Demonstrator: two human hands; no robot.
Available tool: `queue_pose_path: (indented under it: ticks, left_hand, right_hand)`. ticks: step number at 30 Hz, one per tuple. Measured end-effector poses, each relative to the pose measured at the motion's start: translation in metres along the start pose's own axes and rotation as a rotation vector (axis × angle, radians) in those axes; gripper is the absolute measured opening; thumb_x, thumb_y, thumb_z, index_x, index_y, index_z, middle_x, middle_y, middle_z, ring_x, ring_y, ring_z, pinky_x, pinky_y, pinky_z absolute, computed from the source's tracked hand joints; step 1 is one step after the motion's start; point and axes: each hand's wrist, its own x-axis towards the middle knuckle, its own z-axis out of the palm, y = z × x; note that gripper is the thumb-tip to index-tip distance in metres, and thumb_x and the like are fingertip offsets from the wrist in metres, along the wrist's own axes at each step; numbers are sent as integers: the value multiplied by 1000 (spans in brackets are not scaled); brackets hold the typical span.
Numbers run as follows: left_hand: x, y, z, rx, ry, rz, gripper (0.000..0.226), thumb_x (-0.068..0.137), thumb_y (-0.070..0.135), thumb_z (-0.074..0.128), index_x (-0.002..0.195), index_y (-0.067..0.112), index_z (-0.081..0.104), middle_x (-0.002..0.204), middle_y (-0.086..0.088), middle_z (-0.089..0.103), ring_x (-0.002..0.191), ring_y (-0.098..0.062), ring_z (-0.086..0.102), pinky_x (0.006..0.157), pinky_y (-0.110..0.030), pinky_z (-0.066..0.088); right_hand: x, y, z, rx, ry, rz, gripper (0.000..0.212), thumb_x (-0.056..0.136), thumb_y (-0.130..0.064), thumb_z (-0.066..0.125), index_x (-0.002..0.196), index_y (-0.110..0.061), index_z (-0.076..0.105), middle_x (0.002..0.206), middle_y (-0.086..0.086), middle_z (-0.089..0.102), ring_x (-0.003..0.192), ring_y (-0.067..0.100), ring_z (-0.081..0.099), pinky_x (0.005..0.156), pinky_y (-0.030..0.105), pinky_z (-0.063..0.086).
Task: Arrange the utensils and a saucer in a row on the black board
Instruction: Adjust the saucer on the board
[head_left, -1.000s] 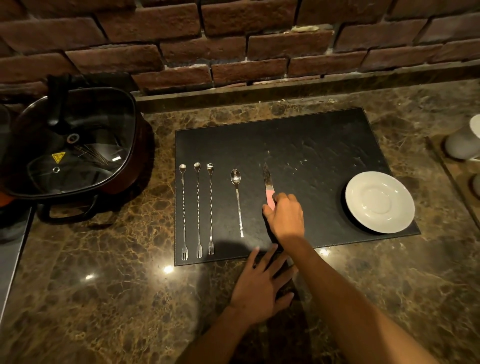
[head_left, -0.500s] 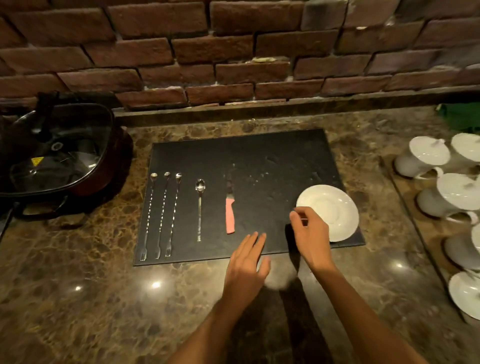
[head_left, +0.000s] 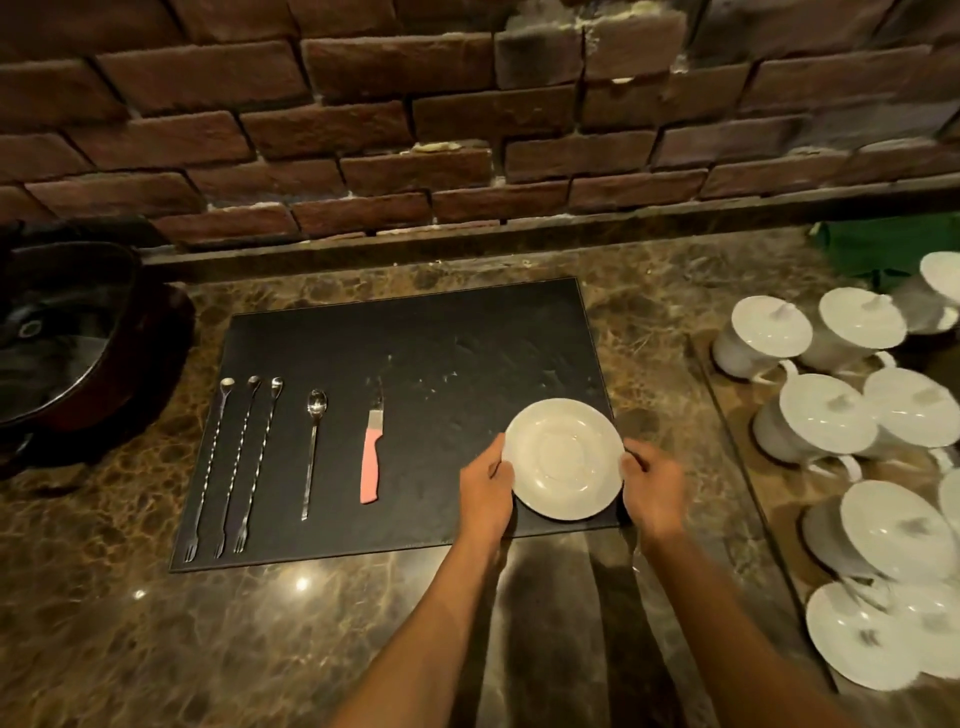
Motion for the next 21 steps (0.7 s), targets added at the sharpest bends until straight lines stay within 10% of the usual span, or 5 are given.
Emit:
queue_pose_path:
  ticks: [6, 13, 21]
  left_hand:
    - [1, -2, 4, -96, 40, -17, 46, 101, 0, 55, 113, 40, 73, 107, 21, 75, 110, -11, 69, 103, -40, 53]
    - [2, 5, 9, -216, 67, -26, 52, 97, -8, 54, 100, 37, 80, 104, 9, 79, 104, -15, 74, 92, -40, 61]
    - [31, 29, -18, -258, 165, 12, 56, 95, -14, 50, 91, 34, 79, 100, 1, 80, 104, -26, 74, 94, -48, 59]
  right_hand:
    - [-1, 15, 4, 35, 1, -39, 28, 94, 1, 48, 114, -1, 68, 99, 6, 67, 90, 24, 61, 82, 30, 46]
    - [6, 11, 12, 14, 107, 61, 27, 93, -2, 50, 105, -9, 72, 89, 1, 66, 76, 16, 59, 61, 19, 43]
    - [28, -26, 46, 89, -34, -2, 34, 88, 8, 46, 97, -9, 74, 84, -1, 71, 79, 15, 66, 76, 34, 56]
